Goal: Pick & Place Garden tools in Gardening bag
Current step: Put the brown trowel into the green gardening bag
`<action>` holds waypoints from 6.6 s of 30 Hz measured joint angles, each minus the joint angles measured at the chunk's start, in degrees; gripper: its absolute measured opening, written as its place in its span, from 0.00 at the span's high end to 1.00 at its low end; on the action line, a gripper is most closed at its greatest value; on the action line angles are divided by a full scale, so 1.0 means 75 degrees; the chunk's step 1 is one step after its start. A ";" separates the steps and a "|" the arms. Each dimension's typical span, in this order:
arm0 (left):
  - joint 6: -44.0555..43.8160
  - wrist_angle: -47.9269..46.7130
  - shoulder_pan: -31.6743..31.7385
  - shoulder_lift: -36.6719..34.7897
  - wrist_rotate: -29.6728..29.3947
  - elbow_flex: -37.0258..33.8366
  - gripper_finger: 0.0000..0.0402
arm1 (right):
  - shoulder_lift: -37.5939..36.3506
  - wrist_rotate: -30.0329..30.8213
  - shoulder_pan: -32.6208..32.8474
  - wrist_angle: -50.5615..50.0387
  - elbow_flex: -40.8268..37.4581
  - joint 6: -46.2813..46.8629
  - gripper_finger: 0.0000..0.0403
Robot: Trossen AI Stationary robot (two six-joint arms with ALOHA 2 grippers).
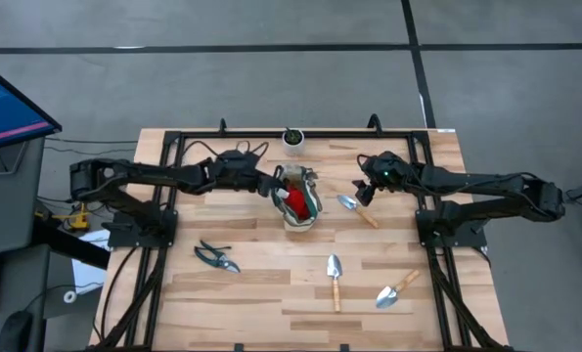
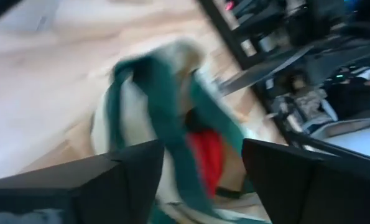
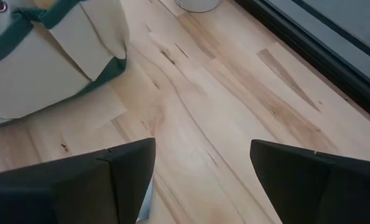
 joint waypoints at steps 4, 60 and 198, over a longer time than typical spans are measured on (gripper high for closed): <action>0.0368 -0.0027 0.0018 -0.0655 -0.0145 0.0000 0.41 | 0.0000 -0.0024 0.0000 -0.0088 0.0028 0.0050 0.35; 0.0578 -0.0202 -0.0638 -0.3491 -0.0454 -0.0009 0.43 | 0.3001 -0.1410 0.2522 -0.4178 0.1533 0.3647 0.86; 0.3010 0.4617 -0.2569 -0.0422 -0.0546 0.0857 0.89 | 0.3095 -0.1394 0.3397 -0.0647 0.7465 0.0428 0.53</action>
